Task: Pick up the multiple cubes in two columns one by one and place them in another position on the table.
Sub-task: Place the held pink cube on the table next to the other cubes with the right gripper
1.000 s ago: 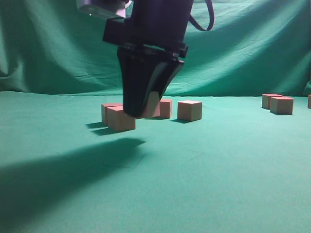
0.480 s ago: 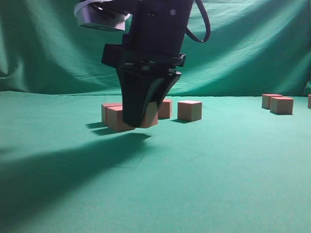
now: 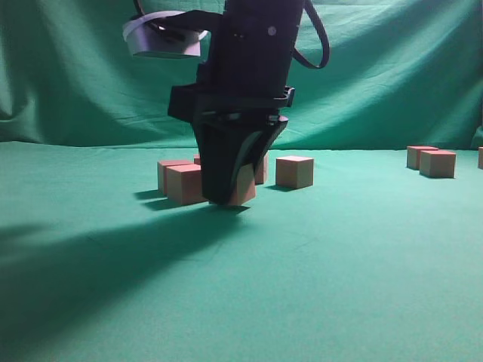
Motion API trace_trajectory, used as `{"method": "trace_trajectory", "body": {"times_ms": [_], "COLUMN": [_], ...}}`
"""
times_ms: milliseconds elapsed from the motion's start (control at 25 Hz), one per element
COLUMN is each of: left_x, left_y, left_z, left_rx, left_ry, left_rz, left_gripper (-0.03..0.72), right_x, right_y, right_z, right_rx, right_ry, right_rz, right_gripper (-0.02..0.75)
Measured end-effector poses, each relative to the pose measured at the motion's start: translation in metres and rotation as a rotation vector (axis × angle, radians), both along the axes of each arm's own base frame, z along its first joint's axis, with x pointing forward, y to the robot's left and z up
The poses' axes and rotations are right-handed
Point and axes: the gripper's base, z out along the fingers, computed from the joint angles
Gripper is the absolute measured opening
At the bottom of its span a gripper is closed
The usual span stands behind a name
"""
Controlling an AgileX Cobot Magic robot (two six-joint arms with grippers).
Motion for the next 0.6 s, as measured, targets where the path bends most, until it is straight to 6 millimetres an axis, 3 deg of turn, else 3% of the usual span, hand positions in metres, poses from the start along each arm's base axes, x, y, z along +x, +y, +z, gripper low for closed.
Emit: {"method": "trace_trajectory", "body": {"times_ms": [600], "left_x": [0.0], "left_y": [0.0], "left_z": [0.0], "left_rx": [0.0], "left_ry": [0.0], "left_rz": [0.0], "left_gripper": [0.0], "right_x": [0.0006], "right_y": [0.0005], "right_z": [-0.0057], "right_rx": [-0.005], "right_ry": [0.016], "right_rz": [-0.024], "right_gripper": [0.267]}}
